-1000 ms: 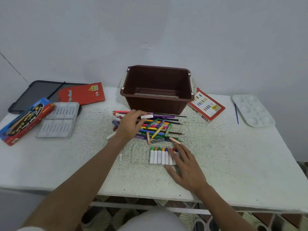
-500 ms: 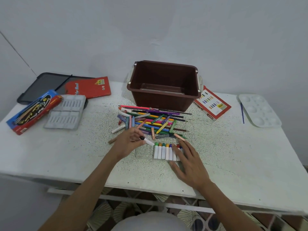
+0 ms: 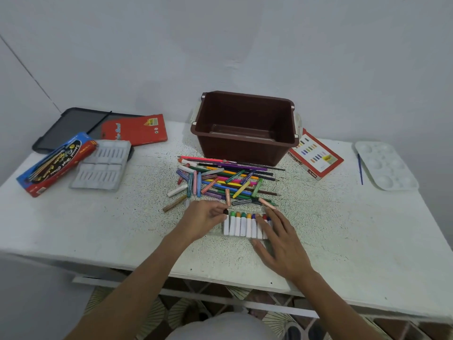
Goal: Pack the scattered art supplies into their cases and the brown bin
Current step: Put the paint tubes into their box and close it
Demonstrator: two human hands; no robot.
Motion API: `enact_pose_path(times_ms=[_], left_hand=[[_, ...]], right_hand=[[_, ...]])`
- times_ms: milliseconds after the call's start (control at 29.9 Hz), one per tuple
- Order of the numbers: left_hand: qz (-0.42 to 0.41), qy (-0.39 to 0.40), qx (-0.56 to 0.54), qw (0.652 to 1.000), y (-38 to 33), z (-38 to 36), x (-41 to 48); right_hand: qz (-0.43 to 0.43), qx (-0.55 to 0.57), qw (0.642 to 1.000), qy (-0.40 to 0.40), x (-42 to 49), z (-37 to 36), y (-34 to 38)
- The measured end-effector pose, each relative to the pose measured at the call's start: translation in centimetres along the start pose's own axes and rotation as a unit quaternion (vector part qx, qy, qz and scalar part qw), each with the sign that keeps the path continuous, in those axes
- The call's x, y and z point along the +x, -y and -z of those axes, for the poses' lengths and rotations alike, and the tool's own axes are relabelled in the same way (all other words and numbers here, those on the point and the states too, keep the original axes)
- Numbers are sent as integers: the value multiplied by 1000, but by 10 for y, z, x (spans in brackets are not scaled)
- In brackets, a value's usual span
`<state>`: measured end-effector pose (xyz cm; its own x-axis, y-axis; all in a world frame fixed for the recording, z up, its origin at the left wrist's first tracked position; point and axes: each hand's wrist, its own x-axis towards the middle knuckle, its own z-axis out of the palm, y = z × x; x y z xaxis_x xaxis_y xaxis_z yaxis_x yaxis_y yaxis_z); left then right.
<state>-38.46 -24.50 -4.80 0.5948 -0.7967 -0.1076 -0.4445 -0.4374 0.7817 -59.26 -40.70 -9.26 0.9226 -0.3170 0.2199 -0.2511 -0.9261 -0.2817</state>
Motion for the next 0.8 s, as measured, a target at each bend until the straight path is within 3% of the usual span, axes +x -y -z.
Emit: enact_pose_path(times_ms=[234,501,802], left_hand=[[-85,-48,137,986,15,-18,-3],[-121,-54,164,978,25,-23,-8],[-171,-128,211,954,28,-29,-11]], right_hand=[[8,-3,1000,-10,1,-1,0],[6,-7,1000,-7,1,-2,-1],[9,-3,1000,-14,1,-2,0]])
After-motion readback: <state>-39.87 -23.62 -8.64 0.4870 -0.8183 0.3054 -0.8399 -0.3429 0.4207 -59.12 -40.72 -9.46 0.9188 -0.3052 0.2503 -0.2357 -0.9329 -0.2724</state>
